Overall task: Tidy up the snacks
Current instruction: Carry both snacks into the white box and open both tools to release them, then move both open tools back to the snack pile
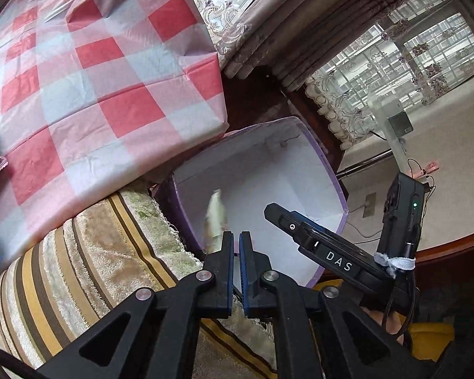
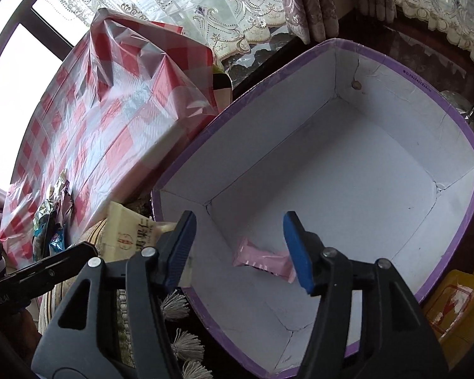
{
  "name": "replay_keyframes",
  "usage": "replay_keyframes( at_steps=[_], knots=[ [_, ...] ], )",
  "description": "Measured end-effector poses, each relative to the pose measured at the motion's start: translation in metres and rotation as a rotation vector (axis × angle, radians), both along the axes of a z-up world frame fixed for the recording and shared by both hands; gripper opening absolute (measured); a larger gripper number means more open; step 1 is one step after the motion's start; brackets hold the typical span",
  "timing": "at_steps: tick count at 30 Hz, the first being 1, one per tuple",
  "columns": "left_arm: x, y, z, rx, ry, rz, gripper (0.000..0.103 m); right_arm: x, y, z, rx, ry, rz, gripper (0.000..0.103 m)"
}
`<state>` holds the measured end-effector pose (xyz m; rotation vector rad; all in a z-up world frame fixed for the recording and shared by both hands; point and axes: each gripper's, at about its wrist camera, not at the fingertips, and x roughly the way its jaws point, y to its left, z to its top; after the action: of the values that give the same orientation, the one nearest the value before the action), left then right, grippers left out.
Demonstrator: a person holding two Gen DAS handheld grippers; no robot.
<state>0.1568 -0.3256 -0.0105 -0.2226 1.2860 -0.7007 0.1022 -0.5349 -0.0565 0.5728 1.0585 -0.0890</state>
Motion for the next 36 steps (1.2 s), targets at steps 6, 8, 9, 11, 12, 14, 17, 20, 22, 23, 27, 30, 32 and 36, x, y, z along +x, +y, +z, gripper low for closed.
replay_keyframes(
  at_steps=[6,8,9,11,12,14,17,20,22,23,27,30,32,36],
  knots=[
    [0.000,0.011,0.003,0.006,-0.024,0.051,0.036,-0.001,-0.007,0.006,-0.018,-0.025,-0.041,0.068],
    [0.000,0.016,0.007,0.004,-0.054,0.084,0.039,-0.002,-0.010,0.010,-0.053,-0.046,-0.070,0.068],
    [0.000,0.019,0.009,0.002,-0.070,0.099,0.040,-0.002,-0.010,0.012,-0.080,-0.047,-0.080,0.069],
    [-0.003,0.027,0.013,0.003,-0.111,0.139,0.046,-0.003,-0.009,0.018,-0.108,-0.084,-0.082,0.073],
    [-0.004,0.031,0.015,0.002,-0.134,0.160,0.050,-0.002,-0.007,0.021,-0.118,-0.104,-0.073,0.075],
    [-0.006,0.038,0.020,-0.018,-0.173,0.194,0.063,0.000,0.002,0.028,-0.151,-0.132,-0.039,0.077],
    [-0.008,0.047,0.027,-0.037,-0.219,0.228,0.068,0.003,0.017,0.039,-0.187,-0.162,0.026,0.077],
    [-0.012,0.051,0.034,0.024,-0.242,0.237,0.071,0.008,0.035,0.052,-0.240,-0.178,0.082,0.085],
    [-0.016,0.053,0.038,0.092,-0.278,0.248,0.071,0.008,0.048,0.061,-0.289,-0.198,0.105,0.089],
    [-0.019,0.056,0.041,0.122,-0.305,0.265,0.071,0.008,0.054,0.065,-0.302,-0.211,0.119,0.089],
    [-0.028,0.072,0.057,0.214,-0.416,0.320,0.071,0.008,0.072,0.074,-0.295,-0.240,0.151,0.091],
    [-0.034,0.085,0.063,0.248,-0.456,0.351,0.071,0.011,0.084,0.079,-0.286,-0.245,0.181,0.091],
    [-0.038,0.093,0.066,0.259,-0.468,0.362,0.071,0.011,0.091,0.082,-0.269,-0.256,0.205,0.091],
    [-0.045,0.115,0.067,0.269,-0.467,0.413,0.071,0.014,0.111,0.086,-0.236,-0.273,0.264,0.091]
  ],
)
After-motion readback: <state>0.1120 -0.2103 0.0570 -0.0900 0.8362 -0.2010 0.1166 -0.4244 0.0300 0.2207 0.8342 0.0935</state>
